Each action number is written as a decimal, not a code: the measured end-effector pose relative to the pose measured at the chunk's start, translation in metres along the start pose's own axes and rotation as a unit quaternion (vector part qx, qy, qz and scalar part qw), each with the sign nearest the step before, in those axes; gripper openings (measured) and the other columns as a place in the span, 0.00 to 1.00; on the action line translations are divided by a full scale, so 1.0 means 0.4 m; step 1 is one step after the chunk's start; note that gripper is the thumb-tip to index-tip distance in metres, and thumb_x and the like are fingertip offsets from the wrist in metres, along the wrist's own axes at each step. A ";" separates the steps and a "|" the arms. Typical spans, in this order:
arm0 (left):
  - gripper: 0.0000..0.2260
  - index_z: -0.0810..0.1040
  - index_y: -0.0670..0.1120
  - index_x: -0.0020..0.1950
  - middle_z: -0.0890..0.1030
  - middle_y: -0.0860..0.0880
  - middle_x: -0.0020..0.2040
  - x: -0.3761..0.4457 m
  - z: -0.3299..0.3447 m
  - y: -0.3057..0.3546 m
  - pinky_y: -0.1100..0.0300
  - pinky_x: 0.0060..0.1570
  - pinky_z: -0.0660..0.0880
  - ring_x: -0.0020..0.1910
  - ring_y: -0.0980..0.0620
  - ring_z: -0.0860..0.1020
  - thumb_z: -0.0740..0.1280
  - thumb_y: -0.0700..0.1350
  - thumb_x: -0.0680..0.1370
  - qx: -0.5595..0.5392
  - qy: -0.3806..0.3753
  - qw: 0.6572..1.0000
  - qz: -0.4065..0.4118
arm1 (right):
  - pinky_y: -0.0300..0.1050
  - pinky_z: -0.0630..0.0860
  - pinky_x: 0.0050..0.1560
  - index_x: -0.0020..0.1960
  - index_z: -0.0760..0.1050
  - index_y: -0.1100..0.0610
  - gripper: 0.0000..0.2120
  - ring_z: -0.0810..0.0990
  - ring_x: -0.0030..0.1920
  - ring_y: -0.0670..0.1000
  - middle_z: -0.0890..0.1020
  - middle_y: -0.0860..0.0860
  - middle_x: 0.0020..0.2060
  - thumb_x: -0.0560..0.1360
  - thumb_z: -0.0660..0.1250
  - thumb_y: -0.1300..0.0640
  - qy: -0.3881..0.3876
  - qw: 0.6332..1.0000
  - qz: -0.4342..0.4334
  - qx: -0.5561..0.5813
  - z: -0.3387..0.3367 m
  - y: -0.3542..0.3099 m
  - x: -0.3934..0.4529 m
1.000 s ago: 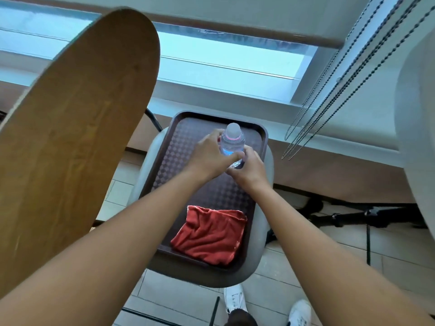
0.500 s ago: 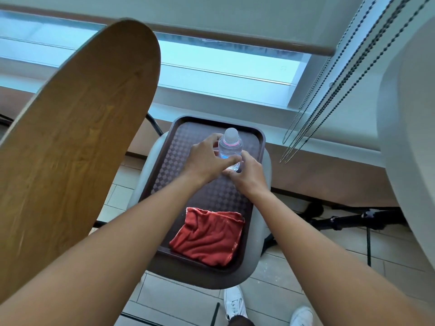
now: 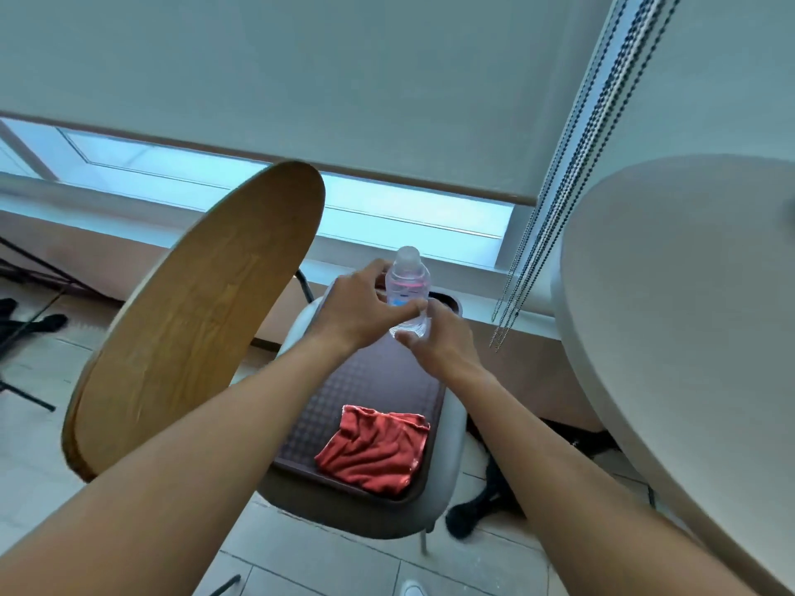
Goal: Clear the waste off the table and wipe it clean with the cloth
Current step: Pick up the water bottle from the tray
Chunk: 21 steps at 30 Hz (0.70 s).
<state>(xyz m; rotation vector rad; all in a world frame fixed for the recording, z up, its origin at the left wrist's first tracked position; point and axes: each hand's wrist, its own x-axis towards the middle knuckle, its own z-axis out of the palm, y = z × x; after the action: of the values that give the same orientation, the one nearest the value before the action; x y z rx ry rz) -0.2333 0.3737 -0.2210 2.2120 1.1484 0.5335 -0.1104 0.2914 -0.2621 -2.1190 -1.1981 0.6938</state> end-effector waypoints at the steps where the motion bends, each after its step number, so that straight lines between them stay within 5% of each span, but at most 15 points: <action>1: 0.29 0.76 0.50 0.64 0.84 0.51 0.56 -0.006 -0.023 0.025 0.59 0.49 0.81 0.47 0.55 0.82 0.75 0.64 0.69 0.004 0.004 1.000 0.009 | 0.48 0.72 0.56 0.61 0.75 0.52 0.20 0.79 0.60 0.55 0.83 0.51 0.58 0.73 0.74 0.48 0.002 1.000 -0.008 0.004 -0.023 -0.019 -0.012; 6: 0.28 0.78 0.49 0.61 0.84 0.52 0.54 -0.038 -0.140 0.146 0.55 0.50 0.82 0.45 0.56 0.83 0.76 0.64 0.68 0.003 0.042 0.998 0.039 | 0.54 0.75 0.62 0.64 0.75 0.51 0.22 0.80 0.60 0.55 0.83 0.50 0.59 0.72 0.73 0.48 0.010 0.999 -0.033 0.006 -0.144 -0.137 -0.085; 11: 0.20 0.78 0.56 0.51 0.82 0.60 0.45 -0.061 -0.248 0.268 0.58 0.51 0.78 0.43 0.63 0.80 0.76 0.63 0.66 0.014 0.075 0.996 0.049 | 0.47 0.77 0.54 0.60 0.77 0.53 0.16 0.81 0.55 0.55 0.83 0.52 0.55 0.74 0.72 0.52 0.006 0.997 -0.072 0.001 -0.270 -0.234 -0.143; 16: 0.21 0.81 0.52 0.52 0.83 0.58 0.44 -0.075 -0.321 0.392 0.62 0.43 0.72 0.43 0.57 0.80 0.76 0.63 0.66 0.046 0.121 0.988 0.081 | 0.43 0.74 0.51 0.59 0.78 0.53 0.17 0.81 0.55 0.53 0.84 0.50 0.53 0.72 0.73 0.50 0.023 0.994 -0.110 0.002 -0.386 -0.289 -0.197; 21: 0.23 0.81 0.52 0.54 0.83 0.55 0.47 -0.076 -0.339 0.508 0.56 0.49 0.77 0.45 0.54 0.80 0.75 0.64 0.67 0.064 0.125 0.984 0.112 | 0.42 0.72 0.48 0.60 0.78 0.53 0.18 0.80 0.50 0.51 0.82 0.49 0.49 0.72 0.74 0.50 0.038 0.990 -0.133 -0.013 -0.509 -0.291 -0.239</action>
<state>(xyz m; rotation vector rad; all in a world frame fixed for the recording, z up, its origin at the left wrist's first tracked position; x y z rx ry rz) -0.2074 0.2979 0.0117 2.4566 1.0874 0.8760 -0.0792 0.2059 -0.0258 -1.9391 -1.4188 0.4760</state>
